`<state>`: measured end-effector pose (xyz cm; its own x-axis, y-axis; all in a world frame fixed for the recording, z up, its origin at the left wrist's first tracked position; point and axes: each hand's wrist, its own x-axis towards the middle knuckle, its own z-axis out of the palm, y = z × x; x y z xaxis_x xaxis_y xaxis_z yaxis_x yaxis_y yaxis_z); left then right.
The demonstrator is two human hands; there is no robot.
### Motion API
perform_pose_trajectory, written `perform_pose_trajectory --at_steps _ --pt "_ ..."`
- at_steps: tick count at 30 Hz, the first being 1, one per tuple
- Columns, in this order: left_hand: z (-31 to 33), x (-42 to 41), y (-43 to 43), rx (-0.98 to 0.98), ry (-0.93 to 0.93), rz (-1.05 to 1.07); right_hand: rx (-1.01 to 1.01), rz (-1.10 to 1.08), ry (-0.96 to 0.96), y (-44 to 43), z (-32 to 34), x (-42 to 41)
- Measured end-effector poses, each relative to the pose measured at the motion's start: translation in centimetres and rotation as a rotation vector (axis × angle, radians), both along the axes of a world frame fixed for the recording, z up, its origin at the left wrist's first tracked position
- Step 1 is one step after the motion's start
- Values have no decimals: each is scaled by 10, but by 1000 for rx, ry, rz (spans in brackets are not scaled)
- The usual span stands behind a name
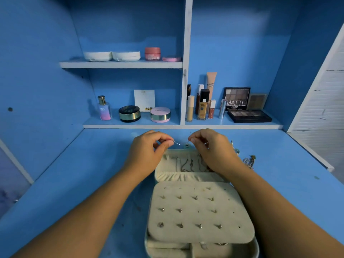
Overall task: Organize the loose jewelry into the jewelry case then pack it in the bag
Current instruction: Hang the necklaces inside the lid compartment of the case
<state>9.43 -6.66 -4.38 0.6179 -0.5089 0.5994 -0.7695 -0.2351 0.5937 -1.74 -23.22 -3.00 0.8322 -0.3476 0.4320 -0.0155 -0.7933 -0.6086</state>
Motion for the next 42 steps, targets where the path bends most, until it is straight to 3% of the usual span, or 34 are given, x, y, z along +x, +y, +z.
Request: perform_pose_trajectory --at_steps 7,18,25,29,33,42 --pt "27 1 -27 32 506 -126 131 0 13 -2 0 -1" --pt "39 -9 -6 -106 352 -97 170 27 -6 3 8 -6" --pt "18 -13 18 -246 589 -52 478 177 -36 16 17 -9" --pt "14 -11 15 -345 665 -68 532 255 -25 21 20 -10" --pt "9 -7 13 -328 593 27 442 252 -58 24 19 -9" --pt "2 12 22 -56 432 159 -155 202 49 14 12 -6"
